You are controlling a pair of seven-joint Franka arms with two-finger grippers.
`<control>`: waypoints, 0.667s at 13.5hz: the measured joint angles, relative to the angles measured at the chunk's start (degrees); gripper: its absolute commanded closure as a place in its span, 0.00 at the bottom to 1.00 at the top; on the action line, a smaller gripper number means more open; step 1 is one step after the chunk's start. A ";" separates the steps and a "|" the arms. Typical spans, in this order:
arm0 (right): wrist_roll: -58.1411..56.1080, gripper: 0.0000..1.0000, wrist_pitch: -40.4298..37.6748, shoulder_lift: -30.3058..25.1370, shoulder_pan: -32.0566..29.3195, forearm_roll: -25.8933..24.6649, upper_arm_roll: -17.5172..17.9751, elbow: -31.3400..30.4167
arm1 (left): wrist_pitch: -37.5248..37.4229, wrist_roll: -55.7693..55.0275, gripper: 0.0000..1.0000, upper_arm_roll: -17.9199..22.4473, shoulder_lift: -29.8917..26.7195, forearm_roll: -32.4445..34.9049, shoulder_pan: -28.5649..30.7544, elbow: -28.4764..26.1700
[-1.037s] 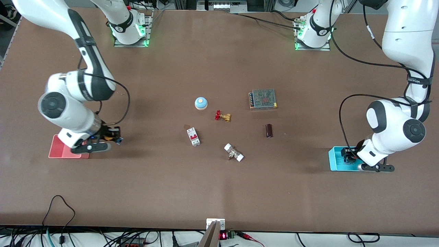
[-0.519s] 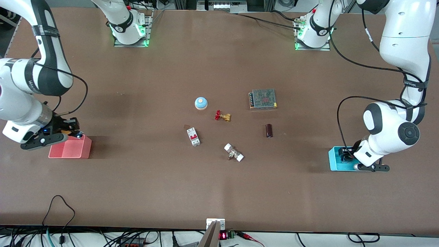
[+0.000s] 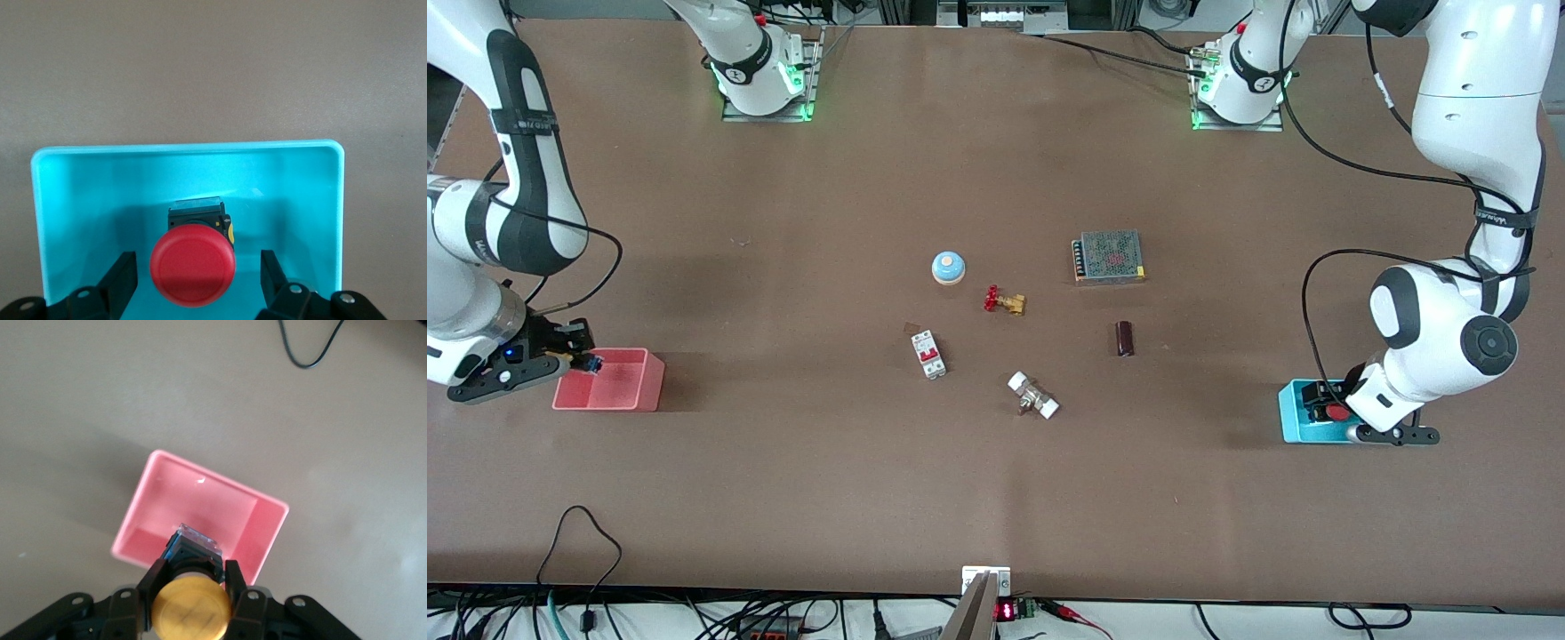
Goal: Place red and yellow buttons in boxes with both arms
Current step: 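Lower the red button into the cyan box while the right gripper carries yellow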
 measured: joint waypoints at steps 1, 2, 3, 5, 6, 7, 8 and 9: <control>-0.45 0.58 2.26 1.18 -0.67 0.00 -0.03 0.06 | 0.01 0.00 0.00 0.00 -0.15 0.00 0.00 0.00; -0.64 0.58 4.20 2.30 -1.22 0.00 -0.03 0.14 | 0.02 0.00 0.00 -0.01 -0.54 0.00 0.00 0.05; -0.65 0.58 5.34 3.36 -1.57 0.00 -0.05 0.38 | 0.02 0.00 0.00 -0.04 -1.40 0.00 -0.01 0.08; -0.66 0.58 5.96 4.86 -1.86 0.00 -0.05 0.88 | -0.80 0.00 0.00 -0.29 -4.53 0.00 -0.17 0.14; -0.66 0.58 5.96 5.24 -1.89 0.00 -0.05 1.01 | -1.56 0.00 0.00 -0.47 -6.44 0.00 -0.33 0.14; -0.79 0.58 5.93 5.45 -1.89 0.00 -0.04 1.02 | -2.73 0.00 0.00 -0.65 -8.63 0.00 -0.57 0.14; -1.18 0.58 5.90 5.55 -1.89 0.00 -0.03 1.02 | -4.57 0.00 0.00 -0.75 -10.84 0.00 -0.86 0.14; -1.95 0.58 5.87 5.64 -1.88 0.00 0.02 1.02 | -7.02 -0.04 0.00 -0.76 -13.00 0.00 -1.15 0.15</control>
